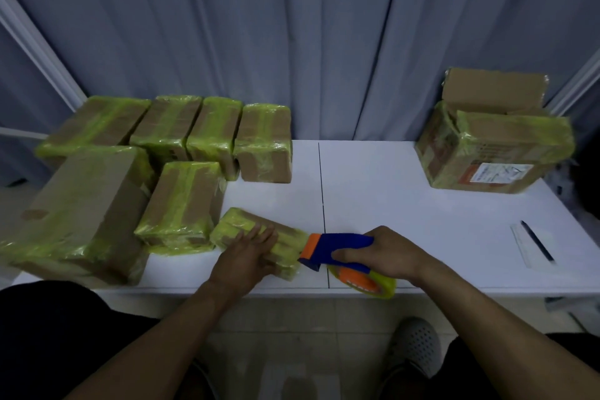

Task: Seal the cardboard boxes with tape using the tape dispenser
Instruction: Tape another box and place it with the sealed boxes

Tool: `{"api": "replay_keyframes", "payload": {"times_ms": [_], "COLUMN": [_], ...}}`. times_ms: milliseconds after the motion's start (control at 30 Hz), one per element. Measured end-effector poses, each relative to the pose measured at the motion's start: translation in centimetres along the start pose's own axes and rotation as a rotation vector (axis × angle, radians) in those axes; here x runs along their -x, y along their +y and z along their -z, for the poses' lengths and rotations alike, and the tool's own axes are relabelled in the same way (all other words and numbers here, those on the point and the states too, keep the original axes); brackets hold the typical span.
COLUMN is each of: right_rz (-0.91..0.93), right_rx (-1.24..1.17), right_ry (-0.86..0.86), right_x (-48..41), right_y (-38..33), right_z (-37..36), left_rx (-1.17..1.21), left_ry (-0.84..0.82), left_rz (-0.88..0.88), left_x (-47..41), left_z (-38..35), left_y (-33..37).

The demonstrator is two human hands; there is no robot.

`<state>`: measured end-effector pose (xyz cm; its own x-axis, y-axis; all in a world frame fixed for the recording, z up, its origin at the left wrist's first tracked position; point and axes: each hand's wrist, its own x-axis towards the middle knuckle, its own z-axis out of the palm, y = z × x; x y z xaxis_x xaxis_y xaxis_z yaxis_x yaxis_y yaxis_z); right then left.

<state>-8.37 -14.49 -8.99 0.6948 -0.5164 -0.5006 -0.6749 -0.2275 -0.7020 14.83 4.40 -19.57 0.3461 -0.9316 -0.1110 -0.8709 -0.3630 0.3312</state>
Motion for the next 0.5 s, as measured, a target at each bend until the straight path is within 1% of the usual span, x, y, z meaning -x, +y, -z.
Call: {"api": "replay_keyframes", "payload": {"times_ms": [67,133,233,300,433,500], "right_rz": [-0.013,-0.025,-0.03,-0.041,-0.05,-0.059], "right_rx": [0.042,0.033,0.032,0.053,0.071,0.087], "right_ry": [-0.016,-0.022,-0.021,-0.028,-0.035,-0.043], "right_x": [-0.4,-0.7,-1.3,-1.7,-1.8,-1.4], "right_y": [0.4,0.5,0.5,0.5,0.6,0.7], "right_z": [-0.5,-0.7,-0.8,-0.9,-1.0,-0.7], "left_rx": [0.012,0.025,-0.144,-0.196,-0.155,-0.136], "left_ry": [0.017,0.02,-0.026,-0.08,-0.169,-0.165], "left_rz": [0.002,0.004,-0.07,-0.077,-0.049,-0.014], "left_x": [0.0,0.2,0.3,0.3,0.3,0.2], "left_z": [0.1,0.0,-0.6,-0.6,-0.1,-0.1], "left_y": [0.2,0.3,0.5,0.6,1.0,1.4]}}
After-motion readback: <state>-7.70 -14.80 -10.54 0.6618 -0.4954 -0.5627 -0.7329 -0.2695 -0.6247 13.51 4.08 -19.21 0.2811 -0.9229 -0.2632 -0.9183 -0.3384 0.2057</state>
